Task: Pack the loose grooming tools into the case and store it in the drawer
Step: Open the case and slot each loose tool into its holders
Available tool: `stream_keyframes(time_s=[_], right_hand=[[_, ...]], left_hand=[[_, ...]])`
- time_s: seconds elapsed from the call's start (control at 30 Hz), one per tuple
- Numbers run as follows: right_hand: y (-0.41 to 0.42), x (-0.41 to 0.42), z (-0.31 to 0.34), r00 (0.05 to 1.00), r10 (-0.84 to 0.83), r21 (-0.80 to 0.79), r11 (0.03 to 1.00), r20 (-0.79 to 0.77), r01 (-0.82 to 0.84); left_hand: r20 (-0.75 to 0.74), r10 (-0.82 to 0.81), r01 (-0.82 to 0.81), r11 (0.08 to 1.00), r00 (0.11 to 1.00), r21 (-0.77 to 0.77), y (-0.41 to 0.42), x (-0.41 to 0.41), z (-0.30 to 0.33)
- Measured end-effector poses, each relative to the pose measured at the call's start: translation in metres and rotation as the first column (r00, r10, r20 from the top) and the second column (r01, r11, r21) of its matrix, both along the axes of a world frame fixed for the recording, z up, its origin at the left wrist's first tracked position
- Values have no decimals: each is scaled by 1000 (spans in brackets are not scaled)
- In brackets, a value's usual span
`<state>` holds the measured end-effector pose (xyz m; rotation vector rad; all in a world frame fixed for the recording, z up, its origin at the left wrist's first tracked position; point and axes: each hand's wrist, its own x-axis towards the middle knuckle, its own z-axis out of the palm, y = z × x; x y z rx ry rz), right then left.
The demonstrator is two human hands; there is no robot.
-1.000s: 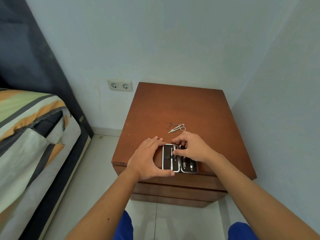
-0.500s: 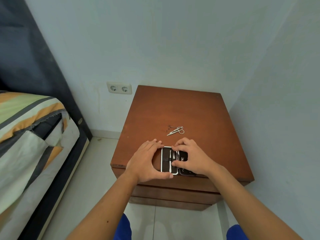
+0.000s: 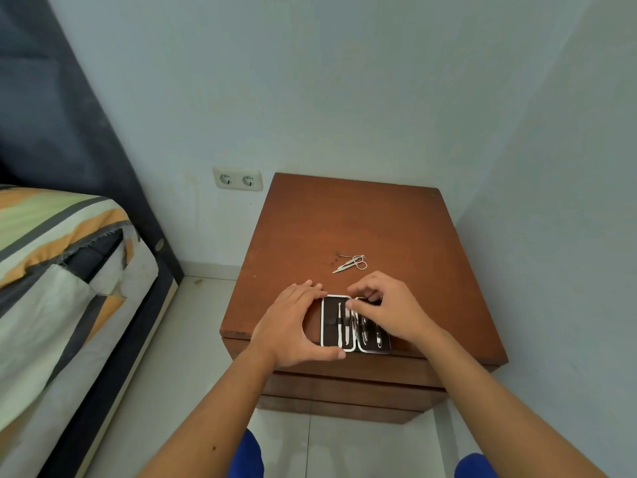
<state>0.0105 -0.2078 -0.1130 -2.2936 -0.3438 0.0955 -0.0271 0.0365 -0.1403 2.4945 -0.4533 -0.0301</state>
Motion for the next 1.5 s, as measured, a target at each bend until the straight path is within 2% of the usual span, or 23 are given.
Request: stream_keyframes(time_s=[0.23,0.5,0.6,0.77,0.83,0.97,1.1,1.2,1.3,1.4,1.5], right_hand=[[7,57,-4,915,-402,7,916,-33,402],[28,72,-12,875,-483,-163,863,13,479],[28,70,-13,874,-487,-120,868,-13,482],[22,64,-10,864,-490,157,850,-114,503],[20,62,-8,865,-485,198,842,-128,501],[17,60,-7,909,-408,136,899,-85,416],[19,56,-10,976,-216,-38,976,23,217],[21,56,-12,992,-124,-155,980,29,127],[23,57,-12,994,-99,-212,972,42,106],[26,59,-10,992,-121,-208,970,27,124],[26,58,-10,984,-177,-80,981,11,177]], left_hand=[[-19,-3,3,1000,1000,1,1,0,1],[-31,-6,6,1000,1000,10,1,2,1],[-40,-2,3,1000,999,16,1,2,0],[-21,-8,8,1000,1000,6,1,0,3],[-29,-3,3,1000,1000,4,0,0,4],[-29,1,-1,1000,1000,6,0,-1,5],[-30,0,0,1000,1000,8,0,-1,7],[-45,10,-10,1000,999,11,0,-1,5],[-39,12,-12,1000,999,12,0,-2,5],[-27,6,-6,1000,1000,10,0,-1,6],[-24,4,-4,1000,1000,11,0,0,4]])
